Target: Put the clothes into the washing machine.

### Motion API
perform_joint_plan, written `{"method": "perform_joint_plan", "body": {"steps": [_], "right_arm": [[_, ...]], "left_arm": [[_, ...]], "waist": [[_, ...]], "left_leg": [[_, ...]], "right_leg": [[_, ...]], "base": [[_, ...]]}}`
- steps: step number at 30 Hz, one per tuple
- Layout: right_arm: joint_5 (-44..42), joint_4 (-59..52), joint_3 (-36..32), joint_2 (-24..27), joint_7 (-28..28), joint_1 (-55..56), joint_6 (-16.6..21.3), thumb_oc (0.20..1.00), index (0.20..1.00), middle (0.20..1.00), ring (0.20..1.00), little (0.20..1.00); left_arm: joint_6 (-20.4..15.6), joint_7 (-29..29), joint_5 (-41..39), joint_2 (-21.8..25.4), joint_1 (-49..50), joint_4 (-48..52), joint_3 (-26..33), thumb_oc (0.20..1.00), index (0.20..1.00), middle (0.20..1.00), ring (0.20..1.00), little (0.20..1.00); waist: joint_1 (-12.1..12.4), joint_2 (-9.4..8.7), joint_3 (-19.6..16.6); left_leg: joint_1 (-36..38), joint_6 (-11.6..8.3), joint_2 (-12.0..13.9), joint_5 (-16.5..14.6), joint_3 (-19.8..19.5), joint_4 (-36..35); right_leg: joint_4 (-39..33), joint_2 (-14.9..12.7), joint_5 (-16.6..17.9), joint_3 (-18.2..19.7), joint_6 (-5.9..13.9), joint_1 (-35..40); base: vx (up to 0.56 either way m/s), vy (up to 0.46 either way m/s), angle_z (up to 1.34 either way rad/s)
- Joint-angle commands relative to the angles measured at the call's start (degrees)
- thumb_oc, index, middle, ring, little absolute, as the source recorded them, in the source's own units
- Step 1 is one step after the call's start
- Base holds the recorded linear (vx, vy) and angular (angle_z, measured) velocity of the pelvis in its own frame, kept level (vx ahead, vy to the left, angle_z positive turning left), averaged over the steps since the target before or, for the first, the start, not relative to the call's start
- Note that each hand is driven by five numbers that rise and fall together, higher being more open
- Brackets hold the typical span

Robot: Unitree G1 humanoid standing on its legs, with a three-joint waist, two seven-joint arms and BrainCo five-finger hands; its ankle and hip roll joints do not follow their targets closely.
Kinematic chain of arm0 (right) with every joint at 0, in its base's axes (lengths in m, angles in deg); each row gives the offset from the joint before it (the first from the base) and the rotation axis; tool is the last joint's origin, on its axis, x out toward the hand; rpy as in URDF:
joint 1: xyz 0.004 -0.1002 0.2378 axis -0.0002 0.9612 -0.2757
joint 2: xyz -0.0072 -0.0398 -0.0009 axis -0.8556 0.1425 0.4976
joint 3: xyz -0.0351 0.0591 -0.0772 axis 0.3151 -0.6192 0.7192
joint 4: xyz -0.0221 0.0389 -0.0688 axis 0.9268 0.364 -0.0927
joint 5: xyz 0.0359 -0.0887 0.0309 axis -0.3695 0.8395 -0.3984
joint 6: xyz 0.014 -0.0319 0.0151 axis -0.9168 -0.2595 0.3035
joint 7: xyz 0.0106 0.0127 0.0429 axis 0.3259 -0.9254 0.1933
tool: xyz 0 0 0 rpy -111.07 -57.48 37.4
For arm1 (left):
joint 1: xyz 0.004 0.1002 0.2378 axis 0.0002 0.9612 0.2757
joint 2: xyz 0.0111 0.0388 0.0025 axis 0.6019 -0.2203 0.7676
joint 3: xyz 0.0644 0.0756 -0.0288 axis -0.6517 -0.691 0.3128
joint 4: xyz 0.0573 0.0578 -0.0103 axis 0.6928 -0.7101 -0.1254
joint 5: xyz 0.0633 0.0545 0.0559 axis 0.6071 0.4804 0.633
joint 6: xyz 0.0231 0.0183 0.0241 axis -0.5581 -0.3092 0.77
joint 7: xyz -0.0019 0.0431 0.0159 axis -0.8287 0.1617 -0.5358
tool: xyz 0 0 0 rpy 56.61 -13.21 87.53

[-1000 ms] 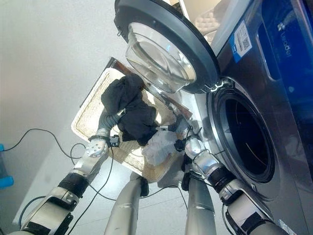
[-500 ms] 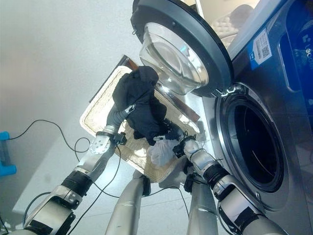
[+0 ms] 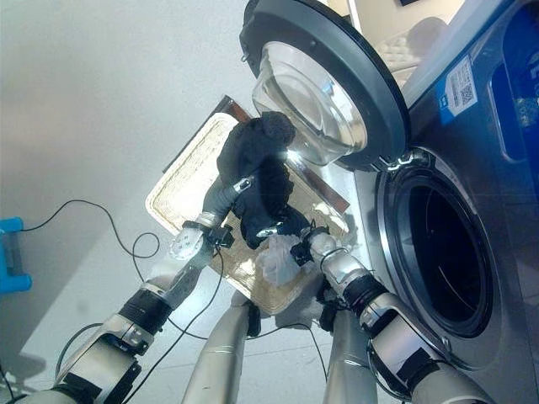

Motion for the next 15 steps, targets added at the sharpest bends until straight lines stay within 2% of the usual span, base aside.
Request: {"method": "perform_joint_plan", "body": {"steps": [1, 5, 10, 11, 13, 15], "right_arm": [[0.6, -0.2, 0.2, -2.8, 1.8, -4.0, 1.7, 1.0, 1.0, 1.0, 1.0, 1.0], [0.9, -0.1, 0.0, -3.0, 3.7, -4.6, 1.6, 1.0, 1.0, 1.0, 1.0, 1.0], [2.1, 1.3, -1.2, -4.0, 9.7, -5.6, 1.7, 1.0, 1.0, 1.0, 1.0, 1.0], [3.9, 2.2, -1.7, -4.2, 12.5, -5.9, 2.0, 1.0, 1.0, 1.0, 1.0, 1.0], [5.1, 2.3, -2.0, -4.4, 14.2, -6.0, 1.9, 1.0, 1.0, 1.0, 1.0, 1.0], [8.0, 2.4, -2.7, -4.6, 19.6, -6.2, 2.4, 1.0, 1.0, 1.0, 1.0, 1.0]], "left_arm": [[-0.1, 4.2, -4.9, -3.2, -2.6, 7.0, -1.6, 0.2, 0.2, 0.2, 0.2, 0.2], [1.2, 5.7, -7.9, -4.2, -1.9, 8.5, -1.9, 0.2, 0.2, 0.2, 0.2, 0.2], [1.5, 5.7, -7.6, -5.8, -1.2, 10.3, -2.5, 0.2, 0.2, 0.2, 0.2, 0.2], [2.1, 5.6, -7.9, -6.3, -1.2, 10.6, -2.5, 0.2, 0.2, 0.2, 0.2, 0.2], [2.2, 5.6, -7.6, -6.6, -1.1, 10.9, -2.5, 0.2, 0.2, 0.2, 0.2, 0.2], [2.8, 4.6, -7.7, -7.1, -0.9, 11.9, -2.8, 0.2, 0.2, 0.2, 0.2, 0.2]], "waist": [[0.8, 1.83, -1.3], [1.0, 2.01, -1.3], [1.4, 2.35, -1.3], [1.5, 2.44, -1.3], [1.5, 2.49, -1.3], [1.5, 2.66, -1.3]], "left_leg": [[-1.8, -1.33, -3.3, -7.7, 2.9, 5.9], [-1.7, -1.2, -3.5, -7.7, 2.8, 5.8], [-1.6, -0.89, -3.6, -7.9, 2.8, 6.0], [-1.7, -0.83, -3.7, -8.0, 2.7, 6.1], [-1.7, -0.78, -3.7, -8.0, 2.7, 6.2], [-1.7, -0.62, -3.6, -8.0, 2.8, 6.1]], "right_leg": [[-5.5, 1.4, 4.9, -0.4, 5.88, 0.5], [-5.7, 1.3, 5.1, -0.6, 5.94, 0.6], [-5.3, 1.0, 5.2, -0.8, 6.01, 0.5], [-5.0, 0.9, 5.2, -0.8, 6.05, 0.5], [-4.9, 0.9, 5.2, -0.8, 6.11, 0.4], [-4.8, 0.8, 5.4, -0.8, 6.25, 0.3]], "base": [[0.0, 0.0, 0.0], [0.0, -0.003, 0.01], [0.0, -0.009, 0.03], [0.01, -0.006, 0.04], [0.01, -0.003, 0.07], [0.01, 0.002, 0.09]]}}
